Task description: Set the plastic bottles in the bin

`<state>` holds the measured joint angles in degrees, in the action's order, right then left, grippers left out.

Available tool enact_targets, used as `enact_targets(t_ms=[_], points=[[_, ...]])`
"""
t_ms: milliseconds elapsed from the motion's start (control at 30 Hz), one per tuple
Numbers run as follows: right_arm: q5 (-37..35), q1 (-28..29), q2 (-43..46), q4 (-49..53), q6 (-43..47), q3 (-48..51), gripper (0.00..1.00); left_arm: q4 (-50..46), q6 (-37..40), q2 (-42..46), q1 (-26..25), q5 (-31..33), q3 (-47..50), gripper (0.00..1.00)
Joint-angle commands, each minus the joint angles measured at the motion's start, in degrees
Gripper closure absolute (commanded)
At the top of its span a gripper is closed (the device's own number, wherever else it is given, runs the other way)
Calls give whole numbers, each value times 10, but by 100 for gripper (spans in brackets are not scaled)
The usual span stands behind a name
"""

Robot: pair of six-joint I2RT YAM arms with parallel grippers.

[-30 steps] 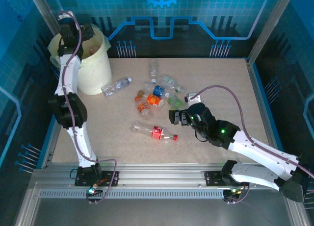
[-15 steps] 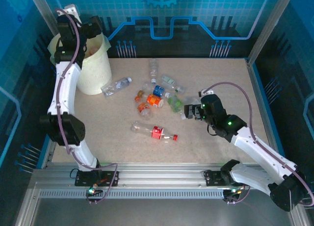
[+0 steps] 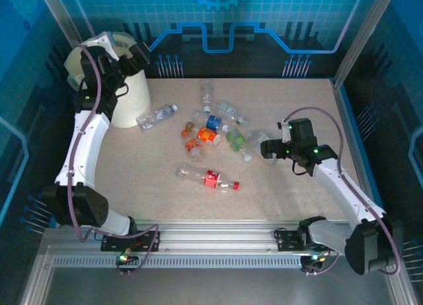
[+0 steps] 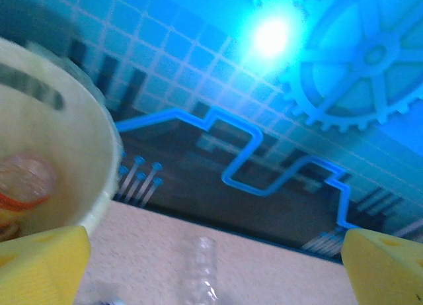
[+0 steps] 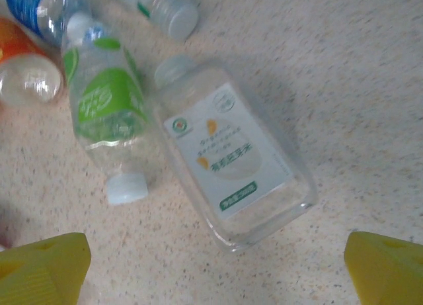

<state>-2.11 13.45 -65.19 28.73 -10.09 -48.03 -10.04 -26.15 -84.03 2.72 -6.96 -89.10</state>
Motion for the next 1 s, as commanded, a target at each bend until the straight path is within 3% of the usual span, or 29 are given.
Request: enact_targets(t_ms=[0,200,367,467,600,967], points=[[66,-8,-32,37,69,-21,0,-6,-27,37,-3,-73,30,1],[61,-31,-105,67,142,-67,0,-20,-26,93,-3,-58,95,1],[84,-47,-173,126,227,-105,0,-70,11,136,-3,-51,125,1],[54,-49,-211,148,260,-122,0,-111,47,162,-3,-27,141,1],[19,-53,-245,146,288,-134,0,-148,73,195,-3,6,165,1],[-12,-49,-310,126,345,-157,0,-179,77,243,-3,24,223,1]])
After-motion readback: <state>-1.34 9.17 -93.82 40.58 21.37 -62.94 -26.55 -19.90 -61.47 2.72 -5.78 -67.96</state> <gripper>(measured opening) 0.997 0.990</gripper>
